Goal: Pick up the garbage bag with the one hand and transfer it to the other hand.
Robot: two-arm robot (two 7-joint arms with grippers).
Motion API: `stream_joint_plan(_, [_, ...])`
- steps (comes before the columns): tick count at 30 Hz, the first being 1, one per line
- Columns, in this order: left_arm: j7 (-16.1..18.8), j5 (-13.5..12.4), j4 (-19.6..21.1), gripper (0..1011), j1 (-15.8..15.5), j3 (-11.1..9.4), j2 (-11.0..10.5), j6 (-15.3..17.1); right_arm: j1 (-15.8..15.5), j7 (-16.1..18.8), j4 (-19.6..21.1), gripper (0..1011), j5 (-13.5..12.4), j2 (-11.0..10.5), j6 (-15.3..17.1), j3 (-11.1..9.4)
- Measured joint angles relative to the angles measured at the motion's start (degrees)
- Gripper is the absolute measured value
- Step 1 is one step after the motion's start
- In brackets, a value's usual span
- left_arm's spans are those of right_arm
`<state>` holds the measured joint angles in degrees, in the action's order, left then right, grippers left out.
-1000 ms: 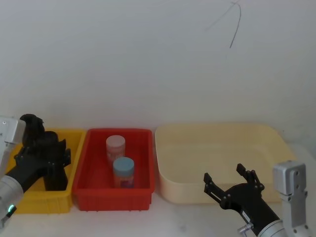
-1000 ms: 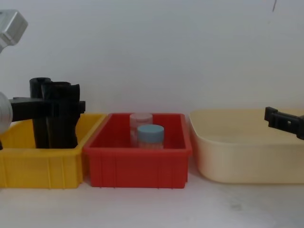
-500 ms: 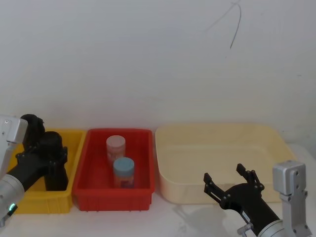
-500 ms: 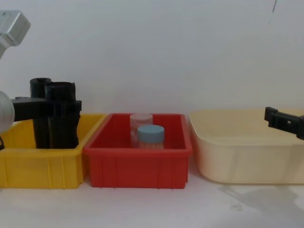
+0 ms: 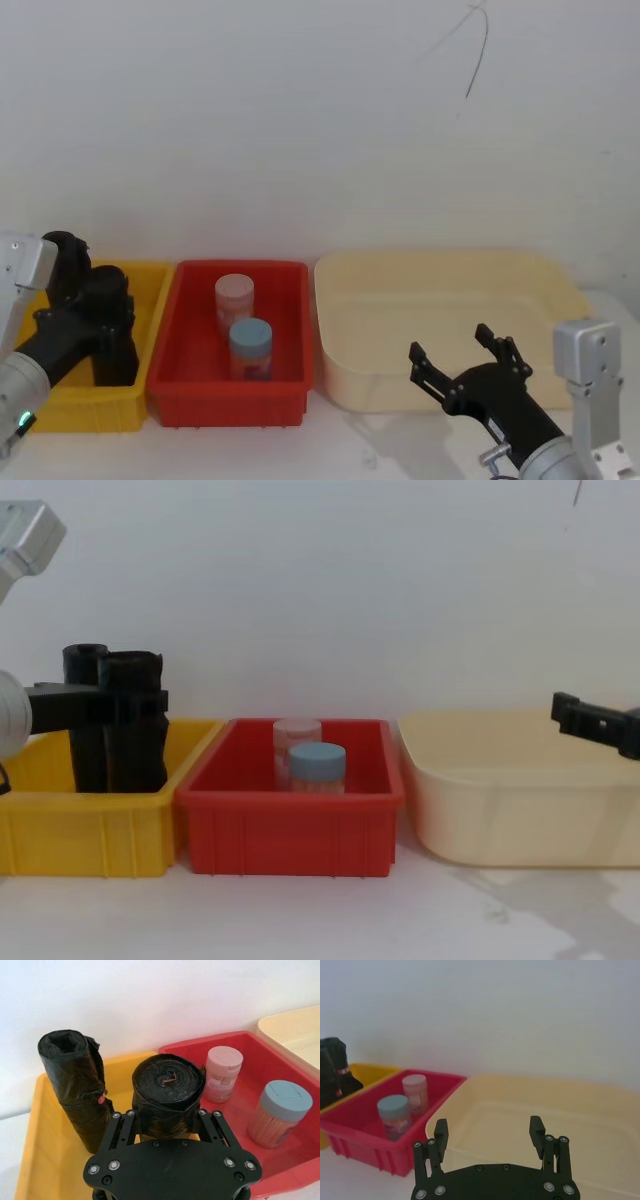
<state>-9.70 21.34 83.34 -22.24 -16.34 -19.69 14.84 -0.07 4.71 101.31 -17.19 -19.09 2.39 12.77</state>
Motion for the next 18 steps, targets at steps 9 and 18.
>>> stream_joint_plan(9, [-1.9,0.6,2.7,469,-0.2,0.5,-0.9,1.6,3.5,3.8,0.6,1000,-3.3,0.0,3.1,-0.4])
stream_joint_plan(18, [-4.5,1.9,6.3,469,-1.6,1.0,-2.2,3.4,8.3,8.6,1.1,1000,-7.2,-0.9,6.9,-0.3])
